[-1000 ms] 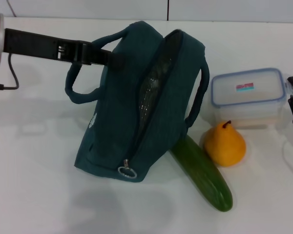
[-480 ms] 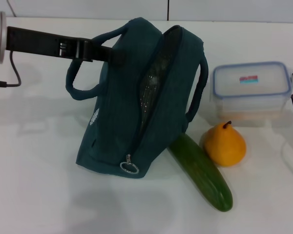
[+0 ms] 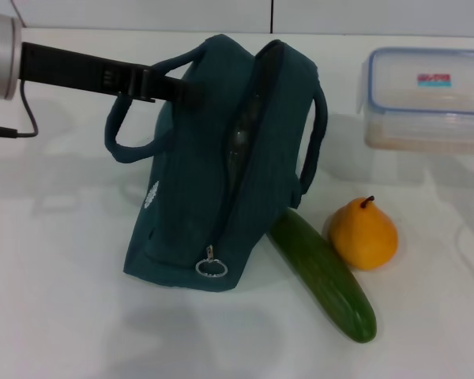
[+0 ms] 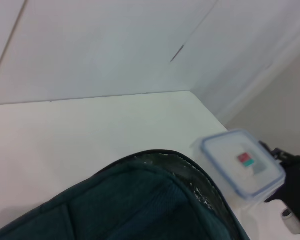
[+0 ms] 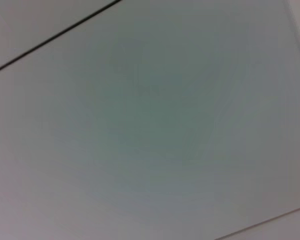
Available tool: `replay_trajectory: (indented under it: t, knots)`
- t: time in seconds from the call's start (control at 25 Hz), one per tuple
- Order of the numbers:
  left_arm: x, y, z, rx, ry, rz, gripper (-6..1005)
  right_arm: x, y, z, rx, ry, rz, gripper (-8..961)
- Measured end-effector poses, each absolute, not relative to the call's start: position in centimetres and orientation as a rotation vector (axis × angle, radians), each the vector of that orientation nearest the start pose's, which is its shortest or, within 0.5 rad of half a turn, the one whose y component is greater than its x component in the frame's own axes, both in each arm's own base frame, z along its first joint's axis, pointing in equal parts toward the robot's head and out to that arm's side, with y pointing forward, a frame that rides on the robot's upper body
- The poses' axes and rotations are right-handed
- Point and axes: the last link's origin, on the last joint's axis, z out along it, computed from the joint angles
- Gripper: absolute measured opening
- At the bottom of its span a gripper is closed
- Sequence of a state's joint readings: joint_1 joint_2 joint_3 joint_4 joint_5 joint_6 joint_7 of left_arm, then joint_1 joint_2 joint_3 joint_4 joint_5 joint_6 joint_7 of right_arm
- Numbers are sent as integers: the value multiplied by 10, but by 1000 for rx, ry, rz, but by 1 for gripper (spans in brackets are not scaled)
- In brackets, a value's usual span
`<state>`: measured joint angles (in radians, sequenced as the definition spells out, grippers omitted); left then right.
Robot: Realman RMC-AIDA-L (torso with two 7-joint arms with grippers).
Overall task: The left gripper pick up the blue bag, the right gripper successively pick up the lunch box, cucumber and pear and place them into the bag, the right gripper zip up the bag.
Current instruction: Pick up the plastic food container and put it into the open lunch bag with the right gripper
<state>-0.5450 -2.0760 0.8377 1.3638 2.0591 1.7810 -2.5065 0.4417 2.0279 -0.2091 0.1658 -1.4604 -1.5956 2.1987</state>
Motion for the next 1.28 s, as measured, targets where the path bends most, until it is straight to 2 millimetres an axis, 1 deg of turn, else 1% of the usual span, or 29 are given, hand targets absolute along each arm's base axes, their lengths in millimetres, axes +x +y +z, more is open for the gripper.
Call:
replay_trajectory:
  t: [0.16,0.32,0.56,0.68,0.76,0.88,1.0,1.08,1.12,1.28]
  knots:
    - [-166,341,80,-2661,-1277,-491,57,294,292,-2,-960,2179,2249,89]
    - [-155,342,79,-2669,-1222,-472,57,287,299,3,-963,2152,2306,90]
    - [-149,344,73,-2660,-1198,-458,57,278,304,10,-990,2107,2379,90]
    - [-147,344,71,-2663,-1199,-451,57,271,308,10,-1016,2101,2406,90]
    - [-143,345,66,-2673,-1197,-437,57,263,313,10,-1050,2104,2427,90]
    - [-137,346,64,-2678,-1191,-429,56,250,322,9,-1096,2112,2445,90]
    - [-131,346,65,-2680,-1169,-425,56,238,330,3,-1145,2143,2432,90]
    - [-130,346,65,-2680,-1163,-426,56,235,332,1,-1159,2159,2414,90]
    - [-130,346,65,-2678,-1163,-427,56,228,337,-6,-1196,2204,2367,90]
    - [-132,347,66,-2668,-1173,-434,56,225,341,-15,-1226,2261,2280,91]
